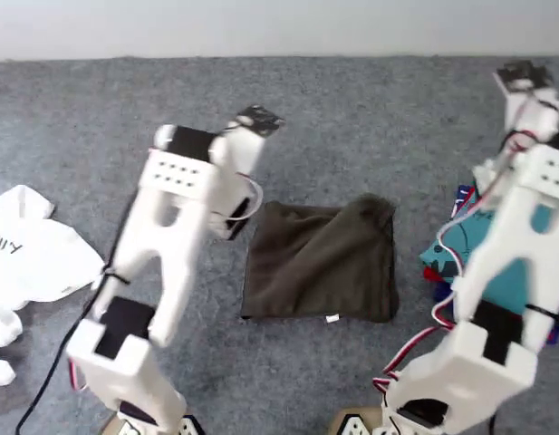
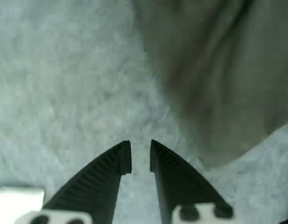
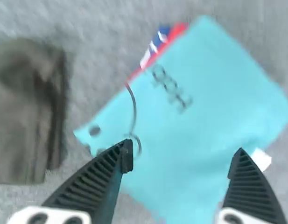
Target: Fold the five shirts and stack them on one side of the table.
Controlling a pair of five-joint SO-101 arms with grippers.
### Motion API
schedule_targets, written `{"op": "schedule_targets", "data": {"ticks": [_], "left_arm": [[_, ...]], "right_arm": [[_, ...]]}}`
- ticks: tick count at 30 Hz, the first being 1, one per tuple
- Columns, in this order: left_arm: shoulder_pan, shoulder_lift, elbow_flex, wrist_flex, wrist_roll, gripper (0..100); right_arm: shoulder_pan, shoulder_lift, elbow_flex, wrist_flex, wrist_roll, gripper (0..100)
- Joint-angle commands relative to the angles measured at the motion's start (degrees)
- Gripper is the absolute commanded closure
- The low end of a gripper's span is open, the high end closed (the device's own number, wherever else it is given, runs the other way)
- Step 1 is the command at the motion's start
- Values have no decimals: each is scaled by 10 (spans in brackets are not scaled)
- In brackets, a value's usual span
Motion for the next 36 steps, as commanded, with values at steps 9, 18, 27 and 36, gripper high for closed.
{"op": "schedule_targets", "data": {"ticks": [9,18,27,36], "left_arm": [[76,185,-264,-4,6,915],[90,331,-360,-4,6,916],[-11,375,-365,-11,2,917],[-42,360,-413,18,4,917]], "right_arm": [[65,-123,108,23,-2,952],[102,-175,164,24,-1,989],[112,-182,172,23,-1,989],[111,-182,172,23,-1,989]]}}
